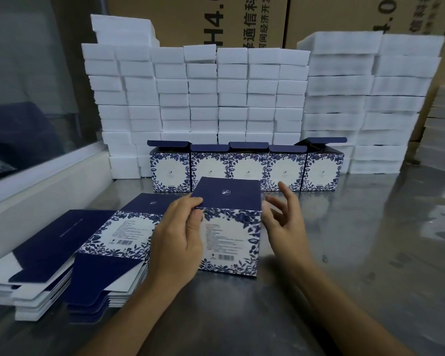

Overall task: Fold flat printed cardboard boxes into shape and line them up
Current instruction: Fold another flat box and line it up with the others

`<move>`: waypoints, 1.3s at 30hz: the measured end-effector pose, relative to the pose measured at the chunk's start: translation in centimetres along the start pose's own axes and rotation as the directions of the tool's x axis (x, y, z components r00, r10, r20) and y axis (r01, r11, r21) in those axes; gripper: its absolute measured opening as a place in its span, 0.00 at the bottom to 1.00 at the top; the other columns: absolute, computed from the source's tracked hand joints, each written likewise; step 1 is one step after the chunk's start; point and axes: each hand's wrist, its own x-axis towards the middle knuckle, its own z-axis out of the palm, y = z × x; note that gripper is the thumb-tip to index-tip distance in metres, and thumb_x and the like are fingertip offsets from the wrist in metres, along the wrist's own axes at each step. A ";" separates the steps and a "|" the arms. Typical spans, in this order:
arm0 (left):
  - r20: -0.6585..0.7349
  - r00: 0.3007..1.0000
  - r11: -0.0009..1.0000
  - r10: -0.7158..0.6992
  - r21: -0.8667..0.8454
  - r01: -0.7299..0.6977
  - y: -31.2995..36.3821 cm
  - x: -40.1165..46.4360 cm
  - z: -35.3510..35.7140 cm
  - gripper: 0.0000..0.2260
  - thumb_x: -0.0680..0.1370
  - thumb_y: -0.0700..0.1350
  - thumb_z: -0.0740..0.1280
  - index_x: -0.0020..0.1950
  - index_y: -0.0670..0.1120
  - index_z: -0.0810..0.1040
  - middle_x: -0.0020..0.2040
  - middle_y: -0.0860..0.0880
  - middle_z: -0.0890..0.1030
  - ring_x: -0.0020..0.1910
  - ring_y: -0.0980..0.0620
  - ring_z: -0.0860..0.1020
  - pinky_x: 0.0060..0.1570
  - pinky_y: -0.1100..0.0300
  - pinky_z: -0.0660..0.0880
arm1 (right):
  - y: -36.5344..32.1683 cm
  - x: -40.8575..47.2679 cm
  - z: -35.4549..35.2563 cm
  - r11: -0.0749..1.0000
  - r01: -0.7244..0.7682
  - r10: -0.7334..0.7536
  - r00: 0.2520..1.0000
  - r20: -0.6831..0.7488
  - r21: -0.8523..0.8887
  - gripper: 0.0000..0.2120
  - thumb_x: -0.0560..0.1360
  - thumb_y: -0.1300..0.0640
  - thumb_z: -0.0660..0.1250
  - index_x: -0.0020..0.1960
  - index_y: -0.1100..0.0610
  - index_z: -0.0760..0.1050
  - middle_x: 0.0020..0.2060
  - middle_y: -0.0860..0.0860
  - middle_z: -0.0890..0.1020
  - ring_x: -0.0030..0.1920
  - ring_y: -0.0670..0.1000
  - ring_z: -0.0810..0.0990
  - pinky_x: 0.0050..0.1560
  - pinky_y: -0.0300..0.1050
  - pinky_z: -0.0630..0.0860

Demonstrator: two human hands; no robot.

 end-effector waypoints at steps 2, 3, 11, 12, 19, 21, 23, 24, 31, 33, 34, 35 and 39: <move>0.018 0.999 0.999 -0.040 -0.023 0.041 -0.4 0.1 -0.4 0.14 0.80 0.46 0.59 0.61 0.44 0.78 0.56 0.50 0.80 0.51 0.52 0.78 0.50 0.56 0.76 | -0.1 -0.2 -0.2 0.997 0.002 -0.007 0.998 0.060 0.080 0.33 0.69 0.44 0.70 0.71 0.36 0.61 0.60 0.51 0.80 0.58 0.46 0.81 0.52 0.38 0.79; 0.043 0.997 0.997 -0.059 -0.049 0.061 -0.6 0.1 -0.6 0.16 0.80 0.51 0.58 0.63 0.47 0.77 0.61 0.52 0.78 0.58 0.53 0.76 0.57 0.57 0.74 | -0.1 -0.2 -0.3 0.996 0.022 -0.028 0.997 0.077 0.084 0.35 0.68 0.44 0.72 0.71 0.35 0.61 0.57 0.52 0.82 0.56 0.46 0.82 0.51 0.37 0.79; 0.262 0.961 0.984 -0.093 -0.121 0.129 -1.8 -0.3 -0.3 0.40 0.70 0.75 0.58 0.77 0.63 0.48 0.80 0.62 0.45 0.78 0.63 0.45 0.76 0.50 0.51 | -1.1 -1.1 0.7 0.987 0.151 -0.140 0.978 0.156 -0.061 0.31 0.66 0.35 0.73 0.66 0.32 0.67 0.48 0.39 0.81 0.47 0.44 0.81 0.42 0.36 0.77; 0.258 0.957 0.975 -0.130 -0.143 0.171 -1.8 -0.3 -0.3 0.37 0.71 0.73 0.59 0.75 0.65 0.50 0.79 0.63 0.47 0.77 0.64 0.48 0.76 0.50 0.56 | -1.1 -1.1 0.7 0.987 0.151 -0.141 0.977 0.160 -0.055 0.27 0.68 0.37 0.74 0.64 0.34 0.71 0.47 0.38 0.81 0.46 0.43 0.80 0.42 0.35 0.76; 0.117 0.975 0.961 -0.187 -0.186 0.207 -1.7 0.0 -0.5 0.14 0.78 0.57 0.63 0.64 0.59 0.72 0.55 0.47 0.82 0.42 0.44 0.80 0.42 0.45 0.78 | -2.2 -0.5 0.4 0.991 0.022 -0.038 0.992 0.120 0.132 0.11 0.83 0.54 0.60 0.54 0.51 0.81 0.37 0.48 0.82 0.34 0.48 0.79 0.34 0.44 0.76; 0.101 0.979 0.967 -0.179 -0.165 0.194 -1.7 0.0 -0.7 0.14 0.78 0.58 0.61 0.63 0.60 0.72 0.41 0.43 0.81 0.35 0.41 0.77 0.36 0.43 0.76 | -2.2 -0.6 0.7 0.995 0.089 -0.093 0.992 0.088 0.051 0.08 0.82 0.61 0.63 0.52 0.53 0.80 0.41 0.49 0.82 0.36 0.45 0.80 0.35 0.42 0.77; 0.114 0.979 0.968 -0.167 -0.170 0.185 -1.8 -0.1 -0.9 0.16 0.77 0.61 0.60 0.64 0.62 0.71 0.40 0.51 0.81 0.35 0.51 0.78 0.38 0.46 0.77 | -2.2 -0.7 0.9 0.989 0.145 -0.142 0.987 0.072 -0.038 0.05 0.79 0.57 0.67 0.54 0.50 0.78 0.52 0.52 0.79 0.44 0.41 0.80 0.41 0.37 0.77; 0.136 0.976 0.964 -0.169 -0.186 0.192 -1.8 -0.2 -0.8 0.18 0.76 0.62 0.59 0.65 0.63 0.69 0.46 0.56 0.82 0.41 0.55 0.80 0.42 0.51 0.79 | -2.3 -0.8 0.8 0.985 0.149 -0.143 0.987 0.076 -0.088 0.09 0.77 0.51 0.69 0.57 0.46 0.77 0.58 0.51 0.76 0.51 0.40 0.79 0.46 0.36 0.77; 0.176 0.983 0.998 -0.060 -0.024 0.065 -1.5 -0.4 0.4 0.38 0.75 0.74 0.52 0.78 0.54 0.58 0.80 0.60 0.40 0.78 0.60 0.41 0.72 0.55 0.48 | -2.2 -1.5 1.3 0.945 0.253 -0.225 0.963 0.148 -0.205 0.18 0.71 0.37 0.69 0.59 0.40 0.76 0.69 0.42 0.66 0.70 0.37 0.66 0.61 0.39 0.72; 0.199 0.980 1.000 -0.018 0.028 0.013 -1.4 -0.3 0.3 0.39 0.75 0.74 0.51 0.79 0.53 0.55 0.80 0.60 0.42 0.78 0.57 0.39 0.73 0.50 0.46 | -2.2 -1.6 1.6 0.920 0.297 -0.275 0.954 0.118 -0.256 0.16 0.70 0.39 0.72 0.57 0.41 0.78 0.65 0.43 0.68 0.69 0.39 0.68 0.60 0.35 0.71; 0.213 0.977 0.999 -0.009 0.032 0.002 -1.4 -0.3 0.3 0.38 0.75 0.74 0.51 0.79 0.54 0.54 0.80 0.60 0.43 0.78 0.58 0.39 0.74 0.49 0.46 | -2.3 -1.6 1.5 0.900 0.326 -0.311 0.945 0.097 -0.290 0.17 0.69 0.38 0.73 0.55 0.42 0.79 0.63 0.44 0.69 0.67 0.41 0.70 0.60 0.32 0.69; 0.235 0.972 1.000 -0.011 0.013 0.008 -1.3 -0.3 0.3 0.37 0.75 0.74 0.52 0.79 0.56 0.53 0.80 0.61 0.43 0.78 0.59 0.40 0.74 0.49 0.47 | -2.4 -1.6 1.5 0.881 0.351 -0.345 0.935 0.077 -0.318 0.18 0.68 0.36 0.73 0.54 0.43 0.80 0.60 0.44 0.70 0.65 0.43 0.70 0.61 0.31 0.68; 0.290 0.956 0.990 -0.044 -0.116 0.081 -1.0 -0.4 0.2 0.28 0.77 0.69 0.53 0.76 0.63 0.58 0.78 0.67 0.47 0.77 0.65 0.46 0.73 0.56 0.54 | -2.6 -1.7 2.0 0.826 0.388 -0.409 0.912 0.039 -0.409 0.21 0.68 0.34 0.71 0.54 0.46 0.81 0.55 0.45 0.70 0.62 0.47 0.70 0.62 0.35 0.67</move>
